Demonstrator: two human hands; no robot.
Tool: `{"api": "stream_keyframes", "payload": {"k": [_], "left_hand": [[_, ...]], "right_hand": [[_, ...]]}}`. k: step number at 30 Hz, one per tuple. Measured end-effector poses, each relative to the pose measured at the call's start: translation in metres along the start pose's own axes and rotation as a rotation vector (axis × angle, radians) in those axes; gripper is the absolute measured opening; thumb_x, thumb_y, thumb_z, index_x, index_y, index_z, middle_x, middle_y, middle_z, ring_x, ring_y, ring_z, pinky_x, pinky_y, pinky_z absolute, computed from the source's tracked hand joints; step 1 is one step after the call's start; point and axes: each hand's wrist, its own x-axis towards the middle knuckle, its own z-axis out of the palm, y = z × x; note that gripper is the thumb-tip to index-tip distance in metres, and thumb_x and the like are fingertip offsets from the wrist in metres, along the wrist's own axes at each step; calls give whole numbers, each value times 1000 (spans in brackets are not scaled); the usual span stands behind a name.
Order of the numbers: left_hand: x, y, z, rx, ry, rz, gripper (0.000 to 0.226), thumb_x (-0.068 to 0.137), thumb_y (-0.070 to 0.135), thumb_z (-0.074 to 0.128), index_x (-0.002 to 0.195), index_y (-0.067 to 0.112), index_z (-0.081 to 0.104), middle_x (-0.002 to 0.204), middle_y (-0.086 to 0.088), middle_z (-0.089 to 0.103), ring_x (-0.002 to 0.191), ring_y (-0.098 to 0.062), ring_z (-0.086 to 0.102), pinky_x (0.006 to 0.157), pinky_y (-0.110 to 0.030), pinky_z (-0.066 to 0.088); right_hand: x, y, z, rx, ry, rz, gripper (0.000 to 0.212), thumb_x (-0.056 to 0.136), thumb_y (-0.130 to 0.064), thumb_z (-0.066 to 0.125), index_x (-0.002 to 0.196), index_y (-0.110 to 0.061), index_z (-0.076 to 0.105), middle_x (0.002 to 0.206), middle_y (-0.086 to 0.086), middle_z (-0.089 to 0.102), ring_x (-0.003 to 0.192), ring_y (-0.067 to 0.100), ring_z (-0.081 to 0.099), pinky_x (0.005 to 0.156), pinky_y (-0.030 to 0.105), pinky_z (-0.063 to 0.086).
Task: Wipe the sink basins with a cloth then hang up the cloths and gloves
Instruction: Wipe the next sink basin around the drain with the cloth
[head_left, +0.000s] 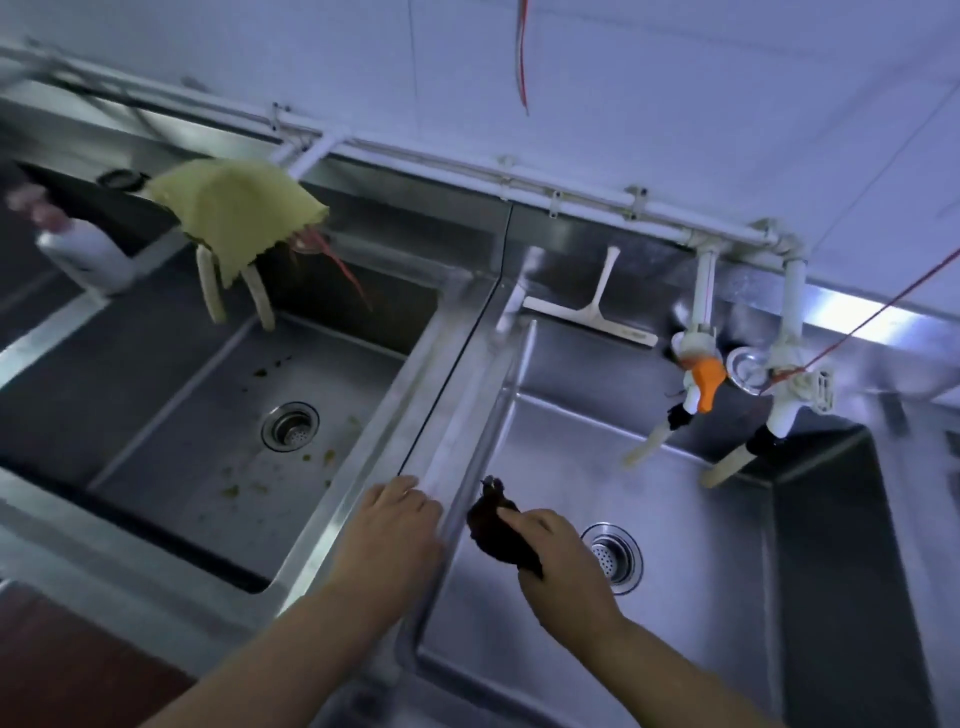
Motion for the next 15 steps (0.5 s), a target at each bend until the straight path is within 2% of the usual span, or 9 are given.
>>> {"api": "stream_keyframes", "payload": {"k": [2, 4, 5, 7, 9, 11, 13, 15], "left_hand": [[-9, -13, -5, -177, -7, -146, 37, 94, 40, 40, 123, 21, 53, 124, 4, 56, 131, -17, 36, 103, -30, 29], [-18, -27, -11, -427, 48, -280, 43, 92, 50, 43, 123, 23, 53, 122, 3, 58, 119, -17, 46, 95, -30, 37], [-23, -37, -14, -546, 61, -341, 44, 90, 53, 46, 122, 24, 54, 119, 3, 60, 112, -16, 52, 87, -30, 42], [-34, -59, -19, -755, 47, -447, 46, 87, 56, 50, 123, 28, 51, 115, 7, 61, 98, -12, 58, 71, -26, 42], [-45, -86, -22, -941, 58, -507, 51, 86, 54, 55, 128, 28, 46, 106, 13, 61, 84, -3, 57, 62, -19, 39], [-57, -118, -27, -1097, 108, -556, 50, 84, 47, 62, 125, 25, 46, 94, 18, 57, 78, 3, 55, 60, -15, 39], [-71, -156, -32, -1124, 150, -593, 37, 83, 38, 67, 113, 23, 51, 88, 13, 58, 78, -2, 57, 60, -17, 41], [-87, -195, -38, -1135, 207, -617, 26, 81, 27, 70, 100, 24, 52, 83, 12, 58, 74, 1, 56, 54, -12, 37]], "right_hand": [[12, -28, 0, 26, 16, -36, 70, 78, 0, 47, 141, -30, 40, 121, -2, 51, 109, 16, 46, 84, 22, 41], [24, -57, 3, 62, 24, -65, 70, 79, -5, 48, 142, -34, 34, 120, -4, 51, 109, 14, 46, 85, 26, 44], [31, -73, 7, 72, 26, -84, 69, 81, -9, 50, 142, -36, 32, 121, -5, 50, 110, 12, 46, 85, 25, 44], [45, -104, 17, 76, 26, -130, 66, 85, -15, 53, 143, -37, 29, 125, -7, 49, 112, 8, 44, 87, 20, 41], [61, -137, 31, 80, 23, -179, 64, 88, -17, 53, 143, -38, 28, 129, -9, 48, 116, 5, 42, 91, 19, 40], [76, -173, 48, 71, 16, -229, 61, 90, -20, 50, 144, -35, 28, 134, -8, 46, 120, 5, 40, 93, 18, 38], [91, -211, 69, 67, -4, -264, 61, 88, -18, 48, 144, -31, 30, 137, -6, 45, 124, 6, 38, 96, 16, 35], [106, -250, 93, 81, -33, -275, 62, 87, -14, 48, 145, -28, 30, 140, -3, 43, 127, 9, 37, 100, 14, 31]]}}
